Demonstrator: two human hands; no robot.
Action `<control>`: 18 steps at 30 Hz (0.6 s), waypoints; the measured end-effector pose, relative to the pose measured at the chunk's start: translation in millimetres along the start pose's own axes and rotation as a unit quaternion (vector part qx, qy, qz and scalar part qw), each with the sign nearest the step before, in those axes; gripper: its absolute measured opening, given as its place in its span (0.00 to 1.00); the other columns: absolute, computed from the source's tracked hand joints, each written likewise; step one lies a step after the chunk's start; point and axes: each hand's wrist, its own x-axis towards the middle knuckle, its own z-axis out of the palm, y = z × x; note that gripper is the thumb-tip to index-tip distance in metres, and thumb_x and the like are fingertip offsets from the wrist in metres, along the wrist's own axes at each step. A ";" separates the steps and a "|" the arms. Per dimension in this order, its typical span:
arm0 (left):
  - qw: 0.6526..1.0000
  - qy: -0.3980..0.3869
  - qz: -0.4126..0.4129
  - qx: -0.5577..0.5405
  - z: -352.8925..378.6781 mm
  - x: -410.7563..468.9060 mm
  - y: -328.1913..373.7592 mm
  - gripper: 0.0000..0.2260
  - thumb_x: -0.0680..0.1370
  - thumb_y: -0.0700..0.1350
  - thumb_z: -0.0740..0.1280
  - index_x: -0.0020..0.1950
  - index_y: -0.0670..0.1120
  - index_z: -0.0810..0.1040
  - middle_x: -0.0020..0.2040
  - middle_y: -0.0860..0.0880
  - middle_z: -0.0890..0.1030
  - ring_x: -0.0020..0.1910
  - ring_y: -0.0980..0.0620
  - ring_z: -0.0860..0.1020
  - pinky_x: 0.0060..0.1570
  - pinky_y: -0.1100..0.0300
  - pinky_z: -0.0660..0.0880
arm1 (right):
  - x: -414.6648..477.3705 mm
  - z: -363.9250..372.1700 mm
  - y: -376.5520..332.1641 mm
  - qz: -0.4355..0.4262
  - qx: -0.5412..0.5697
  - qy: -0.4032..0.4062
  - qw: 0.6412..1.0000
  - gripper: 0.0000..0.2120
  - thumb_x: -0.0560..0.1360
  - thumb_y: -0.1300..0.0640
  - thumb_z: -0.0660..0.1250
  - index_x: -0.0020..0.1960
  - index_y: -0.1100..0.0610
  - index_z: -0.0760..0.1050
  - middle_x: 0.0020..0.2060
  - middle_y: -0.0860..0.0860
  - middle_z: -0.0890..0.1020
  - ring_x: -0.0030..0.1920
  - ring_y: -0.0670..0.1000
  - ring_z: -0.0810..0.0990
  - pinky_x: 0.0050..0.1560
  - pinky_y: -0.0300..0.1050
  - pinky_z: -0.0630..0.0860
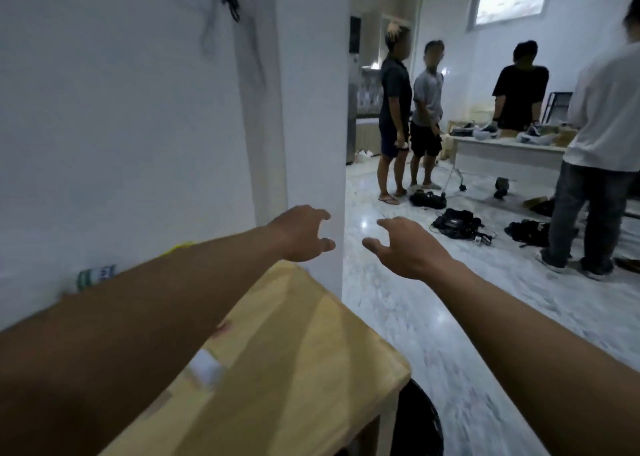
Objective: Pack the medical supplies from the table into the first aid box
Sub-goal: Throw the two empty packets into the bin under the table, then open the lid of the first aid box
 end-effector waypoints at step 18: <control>0.952 0.141 -0.255 0.095 -148.6 -279.4 -160.3 0.32 0.78 0.58 0.63 0.77 0.44 0.61 0.76 0.45 0.64 0.74 0.46 0.63 0.72 0.50 0.63 | -33.7 -32.7 -289.3 -0.268 0.040 0.011 0.962 0.36 0.80 0.38 0.56 0.78 0.62 0.58 0.76 0.58 0.65 0.75 0.55 0.63 0.72 0.47 0.60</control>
